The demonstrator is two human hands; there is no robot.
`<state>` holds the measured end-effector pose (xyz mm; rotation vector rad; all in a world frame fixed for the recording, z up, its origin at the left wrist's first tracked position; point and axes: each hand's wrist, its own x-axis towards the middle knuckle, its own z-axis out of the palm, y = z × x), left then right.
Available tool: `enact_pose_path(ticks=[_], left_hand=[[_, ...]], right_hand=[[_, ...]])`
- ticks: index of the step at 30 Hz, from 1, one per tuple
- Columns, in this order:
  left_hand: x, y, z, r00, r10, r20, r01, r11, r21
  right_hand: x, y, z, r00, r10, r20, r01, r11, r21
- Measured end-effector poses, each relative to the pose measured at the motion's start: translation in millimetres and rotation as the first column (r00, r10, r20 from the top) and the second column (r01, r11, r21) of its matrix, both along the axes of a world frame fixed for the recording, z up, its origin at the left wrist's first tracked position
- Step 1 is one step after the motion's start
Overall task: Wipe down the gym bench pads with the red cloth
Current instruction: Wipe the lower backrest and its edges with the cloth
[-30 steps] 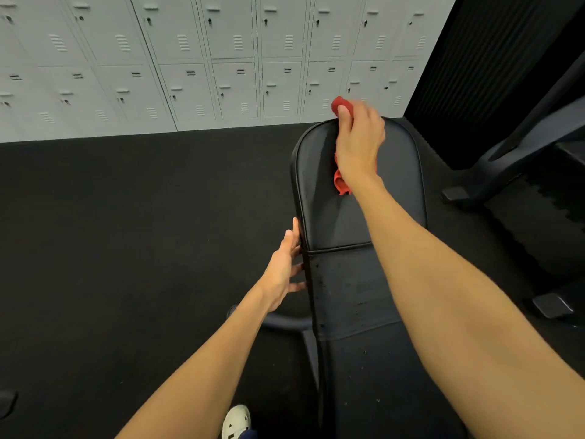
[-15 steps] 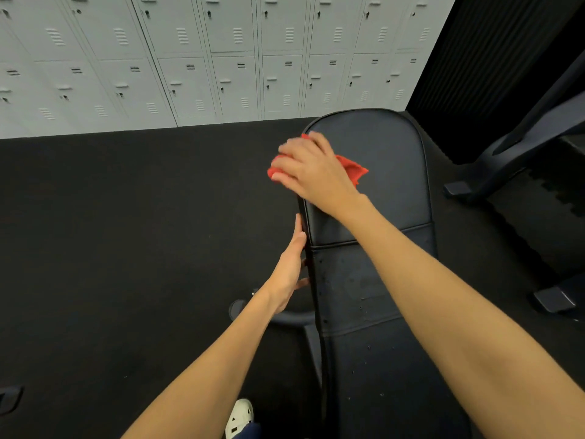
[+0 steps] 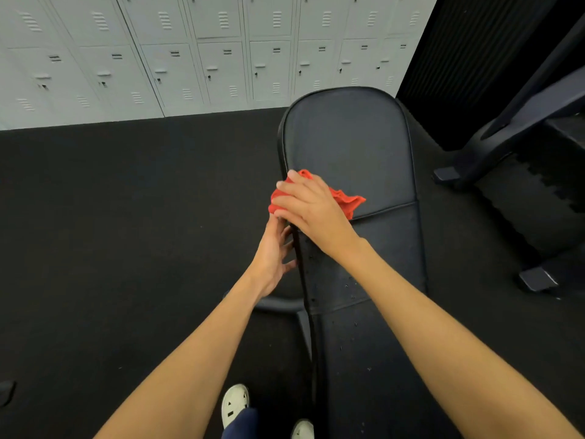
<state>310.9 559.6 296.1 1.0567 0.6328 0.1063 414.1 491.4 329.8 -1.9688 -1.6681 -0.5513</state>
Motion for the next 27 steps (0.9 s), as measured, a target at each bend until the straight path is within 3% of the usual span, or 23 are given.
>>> enact_pose_path(ticks=[5, 7, 10, 13, 16, 19, 22, 27], left_hand=[[-1.1, -4.2, -3.6, 0.999, 0.041, -0.018, -0.041, 0.999, 0.012], [-0.7, -4.0, -2.6, 1.000, 0.016, -0.012, -0.016, 0.999, 0.034], [0.6, -2.6, -5.2, 0.999, -0.036, -0.013, 0.037, 0.998, 0.054], [0.0, -1.7, -7.7, 0.997, -0.077, -0.011, 0.078, 0.995, 0.064], [0.5, -0.7, -7.7, 0.995, -0.094, -0.015, 0.095, 0.992, 0.089], [0.7, -0.3, -8.2, 0.996, -0.091, -0.017, 0.093, 0.990, 0.102], [-0.2, -1.4, -8.5, 0.994, -0.106, -0.015, 0.107, 0.987, 0.119], [-1.0, 1.2, -4.8, 0.988, -0.150, 0.027, 0.147, 0.985, 0.091]], right_hand=[[-14.3, -26.7, -17.6, 1.000, 0.020, -0.001, -0.020, 1.000, -0.011], [-16.0, -38.1, -21.3, 1.000, 0.004, 0.015, -0.005, 0.997, 0.076], [-9.9, -57.7, -17.8, 0.975, -0.141, -0.171, 0.192, 0.923, 0.335], [3.1, -79.9, -17.1, 0.851, -0.307, -0.426, 0.486, 0.767, 0.418], [3.3, -93.4, -32.6, 0.674, -0.386, -0.630, 0.664, 0.690, 0.288], [-9.8, -85.2, -47.8, 0.581, -0.458, -0.673, 0.746, 0.630, 0.215], [-36.1, -61.6, -54.7, 0.687, -0.494, -0.533, 0.674, 0.708, 0.212], [-68.1, -54.2, -70.4, 0.890, -0.334, -0.312, 0.391, 0.909, 0.144]])
